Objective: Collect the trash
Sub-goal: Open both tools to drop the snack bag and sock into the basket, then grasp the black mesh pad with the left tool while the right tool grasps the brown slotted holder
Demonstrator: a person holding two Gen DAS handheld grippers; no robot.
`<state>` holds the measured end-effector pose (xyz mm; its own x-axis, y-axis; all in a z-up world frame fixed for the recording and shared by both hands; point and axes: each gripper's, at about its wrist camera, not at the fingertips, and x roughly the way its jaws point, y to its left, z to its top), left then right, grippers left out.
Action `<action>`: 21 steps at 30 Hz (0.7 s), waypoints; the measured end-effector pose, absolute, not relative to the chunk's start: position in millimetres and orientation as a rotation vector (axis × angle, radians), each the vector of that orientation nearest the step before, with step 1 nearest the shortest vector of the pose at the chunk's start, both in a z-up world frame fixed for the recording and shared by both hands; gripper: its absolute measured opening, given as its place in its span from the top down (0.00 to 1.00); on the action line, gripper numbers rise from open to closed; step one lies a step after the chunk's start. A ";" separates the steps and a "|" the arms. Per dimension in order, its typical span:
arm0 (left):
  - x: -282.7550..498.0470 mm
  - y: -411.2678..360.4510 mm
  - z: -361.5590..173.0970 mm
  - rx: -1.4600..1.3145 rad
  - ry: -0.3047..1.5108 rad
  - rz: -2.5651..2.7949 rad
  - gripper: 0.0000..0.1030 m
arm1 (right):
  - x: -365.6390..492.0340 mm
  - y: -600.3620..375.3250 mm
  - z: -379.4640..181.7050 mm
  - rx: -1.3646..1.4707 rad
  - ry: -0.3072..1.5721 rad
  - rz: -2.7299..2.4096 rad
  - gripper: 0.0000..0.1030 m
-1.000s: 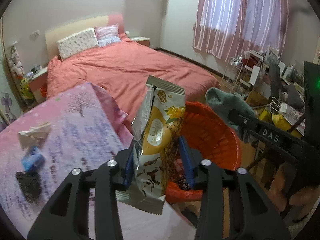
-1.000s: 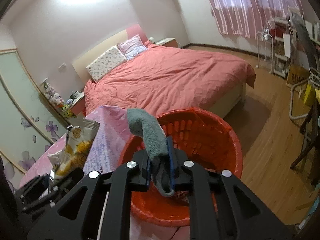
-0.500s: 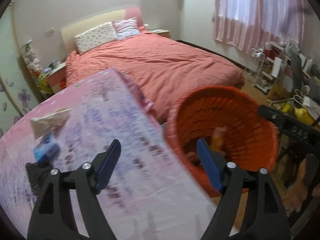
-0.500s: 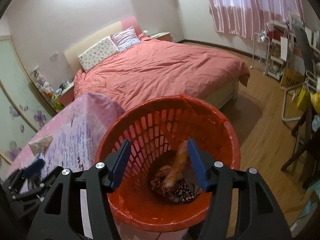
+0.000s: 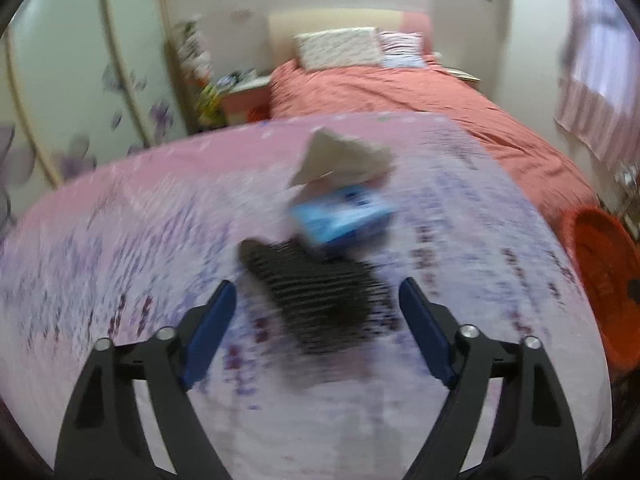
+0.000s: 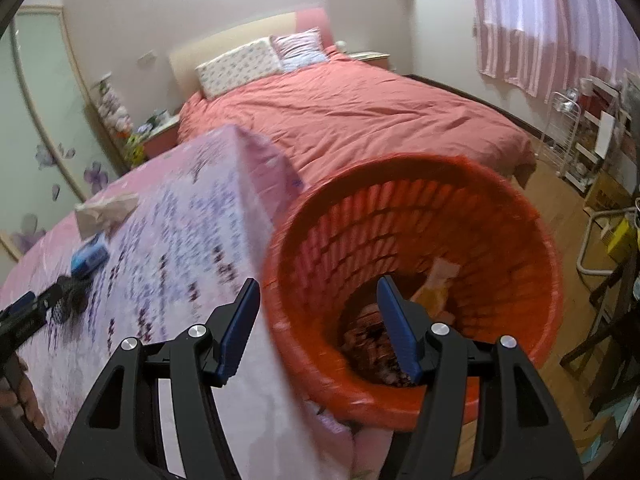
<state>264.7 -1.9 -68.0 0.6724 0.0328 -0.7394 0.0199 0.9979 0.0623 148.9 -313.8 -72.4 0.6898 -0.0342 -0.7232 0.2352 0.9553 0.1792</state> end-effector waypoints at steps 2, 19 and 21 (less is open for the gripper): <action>270.5 13.9 -75.2 0.011 0.874 -0.002 0.38 | 150.6 -301.3 -73.0 0.255 0.808 -0.136 0.41; 242.4 81.6 -81.5 -0.013 0.870 -0.022 0.93 | 164.8 -211.0 -76.8 0.155 0.848 -0.015 0.41; 240.6 100.7 -85.2 0.000 0.878 0.016 0.92 | 167.2 -197.6 -77.8 0.142 0.854 0.011 0.41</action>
<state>240.6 100.7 -85.2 0.6389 0.0145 -0.7692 -0.0142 0.9999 0.0071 167.2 -197.6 -77.8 0.6578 0.0662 -0.7503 0.0473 0.9905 0.1289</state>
